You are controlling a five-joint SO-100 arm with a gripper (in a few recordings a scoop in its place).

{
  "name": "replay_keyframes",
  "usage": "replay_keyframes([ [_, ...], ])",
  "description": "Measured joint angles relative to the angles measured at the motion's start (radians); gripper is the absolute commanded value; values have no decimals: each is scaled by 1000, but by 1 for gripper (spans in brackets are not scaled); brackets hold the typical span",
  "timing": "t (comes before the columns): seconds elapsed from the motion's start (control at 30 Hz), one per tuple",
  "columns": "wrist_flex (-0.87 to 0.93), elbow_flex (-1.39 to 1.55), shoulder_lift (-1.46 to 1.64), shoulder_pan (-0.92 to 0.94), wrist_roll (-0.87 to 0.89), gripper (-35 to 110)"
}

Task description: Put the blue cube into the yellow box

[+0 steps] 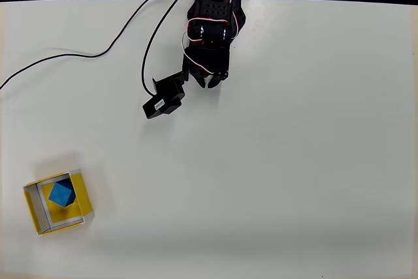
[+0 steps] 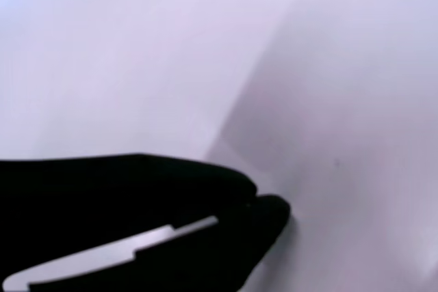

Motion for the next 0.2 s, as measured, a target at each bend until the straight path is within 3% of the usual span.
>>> replay_keyframes([
  [0.2,0,0,0,-3,0,0],
])
